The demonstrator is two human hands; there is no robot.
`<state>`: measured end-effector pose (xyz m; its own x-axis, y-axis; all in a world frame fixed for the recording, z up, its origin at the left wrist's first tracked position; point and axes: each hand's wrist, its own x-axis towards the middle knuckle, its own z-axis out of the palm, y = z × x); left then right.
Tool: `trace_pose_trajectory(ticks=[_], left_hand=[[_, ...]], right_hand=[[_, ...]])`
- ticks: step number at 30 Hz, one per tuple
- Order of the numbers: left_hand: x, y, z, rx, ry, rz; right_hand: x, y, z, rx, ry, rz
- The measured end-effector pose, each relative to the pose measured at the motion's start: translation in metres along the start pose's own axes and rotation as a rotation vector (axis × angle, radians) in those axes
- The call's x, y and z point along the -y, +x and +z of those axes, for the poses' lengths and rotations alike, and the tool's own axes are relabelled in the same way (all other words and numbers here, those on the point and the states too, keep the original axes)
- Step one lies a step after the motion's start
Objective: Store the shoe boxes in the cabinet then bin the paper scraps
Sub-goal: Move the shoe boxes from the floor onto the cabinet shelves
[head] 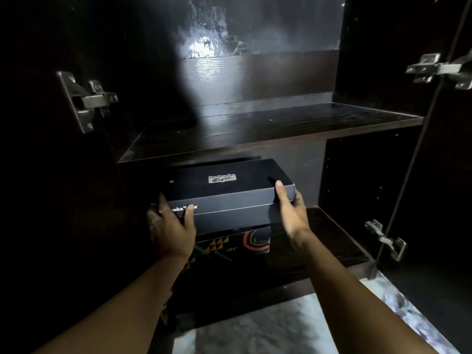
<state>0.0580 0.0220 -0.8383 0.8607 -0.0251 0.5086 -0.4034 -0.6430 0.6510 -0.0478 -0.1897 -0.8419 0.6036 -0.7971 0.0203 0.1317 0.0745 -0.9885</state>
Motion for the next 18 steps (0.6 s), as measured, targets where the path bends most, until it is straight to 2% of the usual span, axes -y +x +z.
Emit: trace_pose_trajectory(ticks=[2, 6, 9, 12, 15, 18], left_hand=[[-0.002, -0.006, 0.007, 0.032, 0.186, 0.124], [-0.001, -0.007, 0.018, 0.11, 0.281, 0.185], [0.003, 0.008, 0.026, 0.16, 0.29, 0.213], [-0.004, 0.034, 0.03, 0.237, 0.272, 0.147], [-0.01, 0.064, 0.028, 0.42, 0.388, 0.073], [-0.011, 0.081, 0.026, 0.484, 0.455, 0.031]], right_hand=[[-0.006, 0.007, 0.011, -0.054, -0.02, 0.003], [-0.014, 0.022, 0.024, -0.156, -0.227, -0.032], [-0.02, 0.035, 0.029, -0.054, -0.262, -0.079], [-0.024, 0.046, 0.035, 0.057, -0.244, -0.089], [-0.024, 0.047, 0.042, 0.185, -0.228, -0.082], [-0.027, 0.05, 0.044, 0.218, -0.256, -0.046]])
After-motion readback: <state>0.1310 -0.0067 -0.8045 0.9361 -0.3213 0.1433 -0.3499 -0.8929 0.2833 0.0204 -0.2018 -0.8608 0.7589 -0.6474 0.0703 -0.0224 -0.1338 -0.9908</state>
